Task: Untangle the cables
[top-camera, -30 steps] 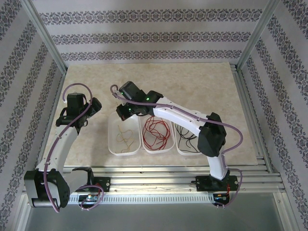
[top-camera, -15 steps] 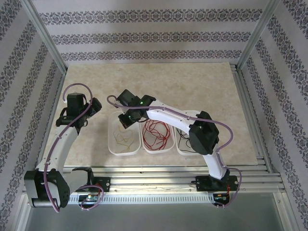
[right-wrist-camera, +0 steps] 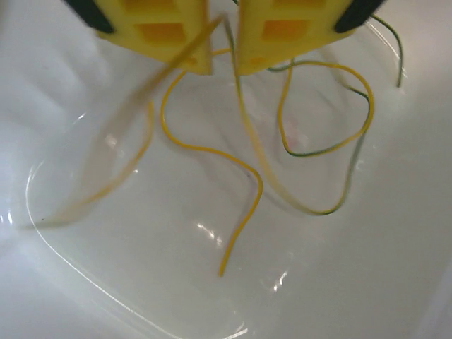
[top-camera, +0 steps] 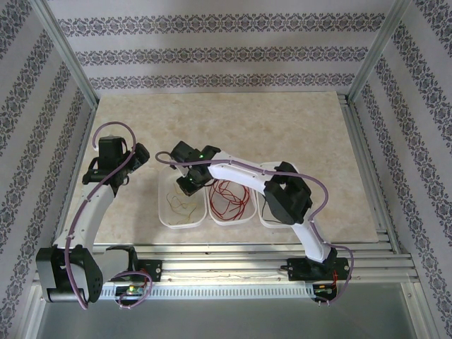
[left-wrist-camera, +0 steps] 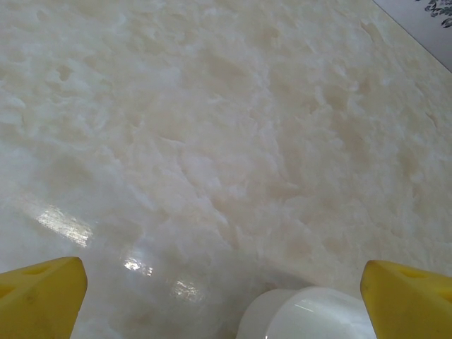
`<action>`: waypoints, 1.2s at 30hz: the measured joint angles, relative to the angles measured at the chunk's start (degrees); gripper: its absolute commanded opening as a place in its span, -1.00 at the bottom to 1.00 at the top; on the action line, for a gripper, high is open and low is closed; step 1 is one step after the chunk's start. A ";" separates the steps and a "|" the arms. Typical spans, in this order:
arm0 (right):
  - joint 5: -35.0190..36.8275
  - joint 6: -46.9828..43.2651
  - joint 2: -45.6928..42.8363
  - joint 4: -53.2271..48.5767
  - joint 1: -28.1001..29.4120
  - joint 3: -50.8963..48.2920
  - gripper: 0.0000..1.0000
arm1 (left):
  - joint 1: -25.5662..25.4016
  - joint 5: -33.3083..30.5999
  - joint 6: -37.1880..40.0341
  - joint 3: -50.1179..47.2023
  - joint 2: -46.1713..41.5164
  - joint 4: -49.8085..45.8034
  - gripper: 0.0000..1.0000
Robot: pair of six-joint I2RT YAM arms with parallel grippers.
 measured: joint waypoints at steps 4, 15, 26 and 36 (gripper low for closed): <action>1.18 -1.01 -0.13 -0.42 0.37 0.15 -0.28 | 0.00 0.00 0.00 0.00 0.00 0.17 0.99; 7.06 -2.27 -10.82 0.20 0.46 -0.44 -0.14 | 0.00 -0.02 0.00 0.00 0.00 0.20 0.99; 18.16 -0.72 -33.09 4.50 -9.75 -15.80 0.11 | 0.00 -0.35 0.90 0.00 -1.60 0.31 0.99; 24.39 5.88 -51.10 8.79 -30.84 -38.36 0.63 | 0.00 -1.75 6.95 -1.77 -4.46 2.69 0.99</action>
